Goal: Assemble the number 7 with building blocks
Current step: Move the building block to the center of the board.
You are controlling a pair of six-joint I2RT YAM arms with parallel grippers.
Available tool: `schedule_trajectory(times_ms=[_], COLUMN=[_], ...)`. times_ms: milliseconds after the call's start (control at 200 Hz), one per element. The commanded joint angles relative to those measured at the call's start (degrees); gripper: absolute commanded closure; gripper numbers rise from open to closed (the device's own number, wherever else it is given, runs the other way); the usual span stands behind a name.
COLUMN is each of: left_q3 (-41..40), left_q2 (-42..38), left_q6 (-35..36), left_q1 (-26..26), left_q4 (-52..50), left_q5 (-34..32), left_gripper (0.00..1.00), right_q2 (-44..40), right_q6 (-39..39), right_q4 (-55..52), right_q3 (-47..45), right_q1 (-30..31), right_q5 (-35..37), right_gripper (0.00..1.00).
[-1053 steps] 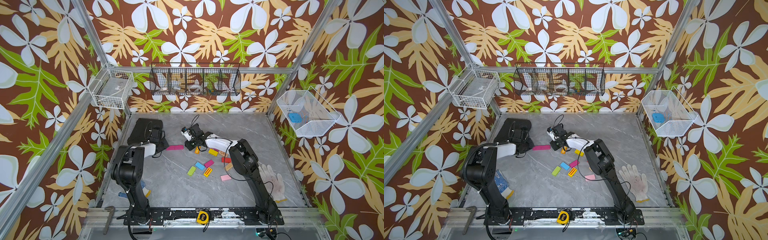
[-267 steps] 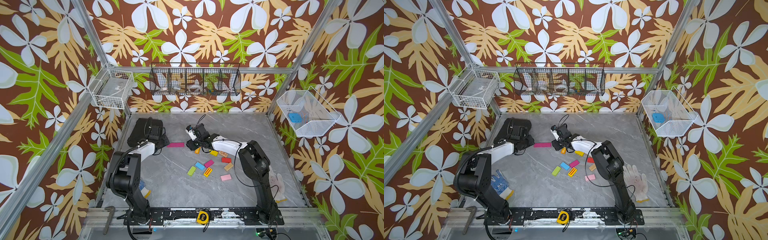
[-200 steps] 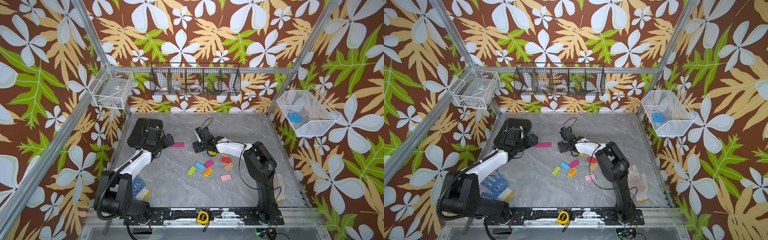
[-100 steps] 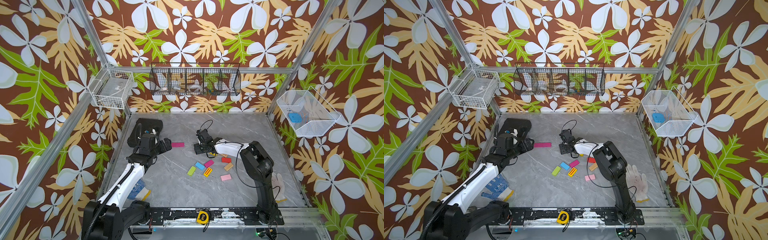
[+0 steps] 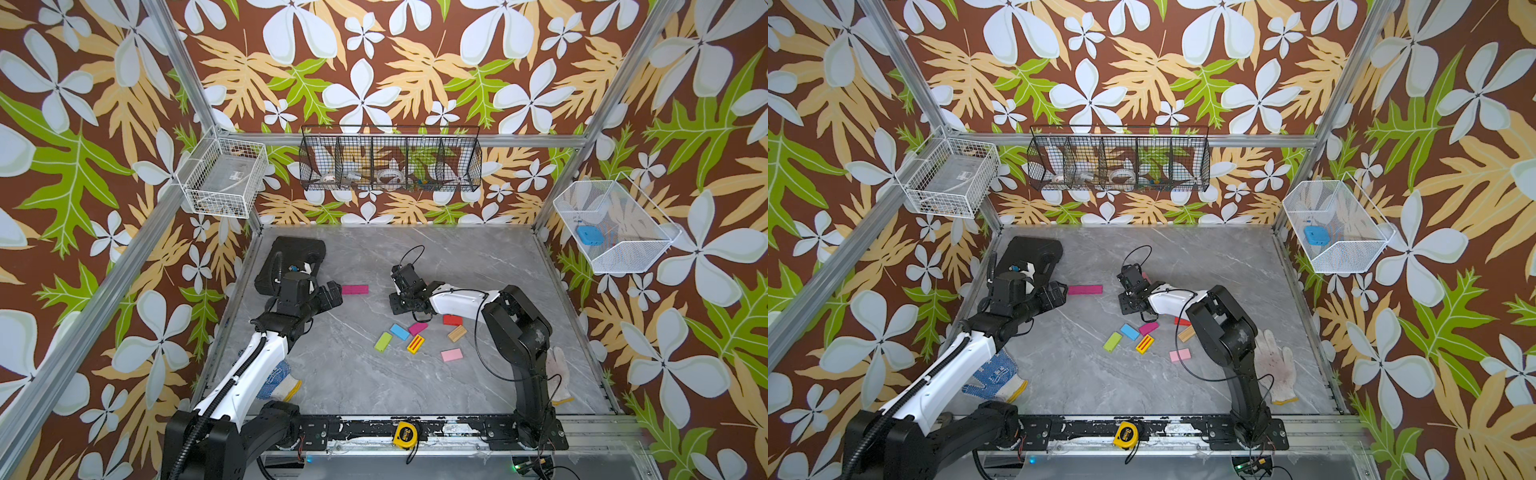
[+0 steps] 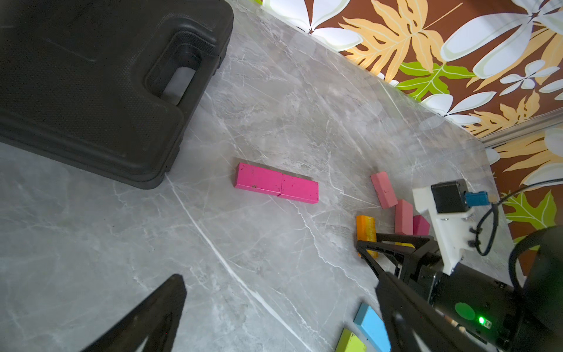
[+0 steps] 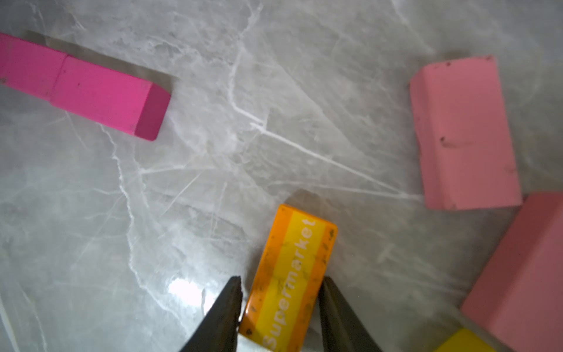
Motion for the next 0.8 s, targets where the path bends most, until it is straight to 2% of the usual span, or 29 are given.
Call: schedule_trajectory(times_ms=[0, 340, 571, 791], left_q3=[-0.8, -3.6, -4.9, -5.4], left_q2=[-1.2, -5.7, -7.1, -8.1], left_q6=[-0.6, -1.9, -2.9, -2.9], left_q1=[0.0, 0.0, -0.1, 0.0], left_q4=[1.3, 2.5, 4.0, 4.2], left_q5=[-0.4, -1.4, -0.4, 0.0], left_gripper=[0.0, 0.0, 0.0, 0.0], right_q2=[-1.3, -4.4, -1.5, 3.8], right_q6=[2.3, 7.7, 13.9, 14.4], right_q4=[1.1, 5.4, 7.9, 7.2], right_q3=[-1.7, -6.4, -3.9, 2.1], right_q1=[0.8, 5.9, 9.4, 9.7], right_q5=[1.7, 1.8, 2.5, 2.2], right_gripper=[0.62, 0.68, 0.68, 0.68])
